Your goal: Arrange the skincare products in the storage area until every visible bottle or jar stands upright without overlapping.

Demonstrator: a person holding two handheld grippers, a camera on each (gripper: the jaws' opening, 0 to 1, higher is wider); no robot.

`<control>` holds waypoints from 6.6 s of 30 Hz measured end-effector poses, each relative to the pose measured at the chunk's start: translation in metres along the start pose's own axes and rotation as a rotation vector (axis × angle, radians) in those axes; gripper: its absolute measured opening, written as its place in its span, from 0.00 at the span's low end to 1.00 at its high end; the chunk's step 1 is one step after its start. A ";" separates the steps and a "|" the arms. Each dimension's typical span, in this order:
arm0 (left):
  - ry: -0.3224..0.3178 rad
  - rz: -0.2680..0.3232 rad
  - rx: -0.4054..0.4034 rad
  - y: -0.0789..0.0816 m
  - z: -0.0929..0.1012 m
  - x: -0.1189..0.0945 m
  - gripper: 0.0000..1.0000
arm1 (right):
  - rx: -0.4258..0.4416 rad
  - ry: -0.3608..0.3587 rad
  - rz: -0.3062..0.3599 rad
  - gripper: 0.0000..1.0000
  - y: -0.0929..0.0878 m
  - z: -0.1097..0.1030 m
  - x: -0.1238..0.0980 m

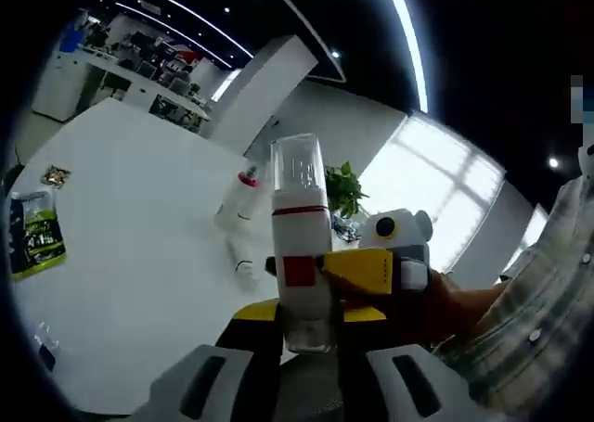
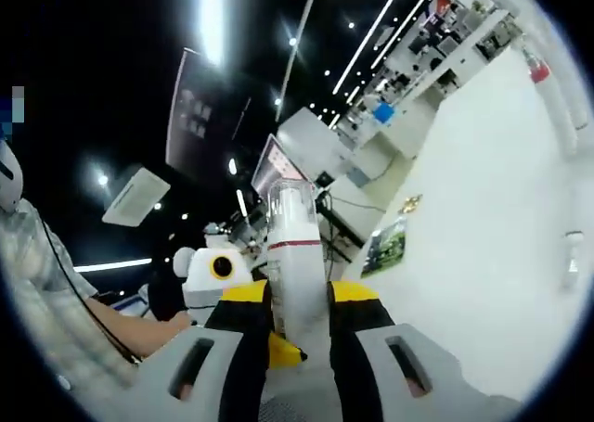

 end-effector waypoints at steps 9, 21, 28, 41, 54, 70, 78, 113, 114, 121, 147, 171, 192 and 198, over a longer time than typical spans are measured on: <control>0.274 -0.140 0.295 -0.025 -0.020 0.008 0.20 | -0.073 -0.132 -0.007 0.21 0.005 0.019 -0.010; 0.106 -0.128 0.212 -0.022 -0.002 0.006 0.24 | -0.055 -0.034 -0.033 0.17 0.007 0.004 -0.011; -0.041 -0.115 0.169 -0.022 0.017 0.005 0.29 | -0.048 0.089 -0.068 0.17 0.009 -0.015 -0.014; 0.164 -0.067 0.191 -0.013 -0.008 0.006 0.25 | -0.072 -0.068 -0.140 0.19 0.013 -0.006 -0.008; 0.433 -0.107 0.389 -0.017 -0.036 0.005 0.25 | -0.042 -0.248 -0.229 0.26 -0.010 0.010 0.013; 0.497 -0.117 0.486 -0.019 -0.040 0.009 0.27 | -0.002 -0.231 -0.176 0.20 -0.014 0.021 0.009; 0.468 -0.140 0.534 -0.025 -0.037 0.019 0.29 | -0.080 -0.250 -0.168 0.20 0.004 0.033 -0.005; 0.546 -0.342 0.598 -0.051 -0.093 -0.006 0.35 | -0.604 -0.658 -0.081 0.20 0.142 0.209 -0.104; 0.545 -0.343 0.598 -0.051 -0.093 -0.006 0.35 | -0.602 -0.657 -0.080 0.20 0.142 0.210 -0.103; 0.544 -0.355 0.594 -0.053 -0.094 -0.006 0.35 | -0.642 -0.669 -0.134 0.20 0.138 0.234 -0.104; 0.550 -0.386 0.582 -0.057 -0.096 -0.006 0.34 | -0.666 -0.634 -0.167 0.21 0.112 0.259 -0.103; 0.554 -0.393 0.602 -0.057 -0.098 -0.007 0.32 | -0.558 -0.673 -0.150 0.24 0.115 0.266 -0.109; 0.564 -0.411 0.647 -0.058 -0.101 -0.009 0.27 | -0.509 -0.686 -0.238 0.19 0.107 0.276 -0.108; 0.564 -0.413 0.648 -0.058 -0.101 -0.009 0.27 | -0.479 -0.699 -0.224 0.18 0.108 0.278 -0.110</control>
Point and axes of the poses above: the point that each gripper's makers call its tool centre point, and the gripper's own axes: x roughly forward along the fingers, z roughly to its right, y roughly out of its top, the point moved 2 cm from there along -x, roughly backward along the fingers, and after that the axes turned 9 degrees about y, right-handed, at the moved point
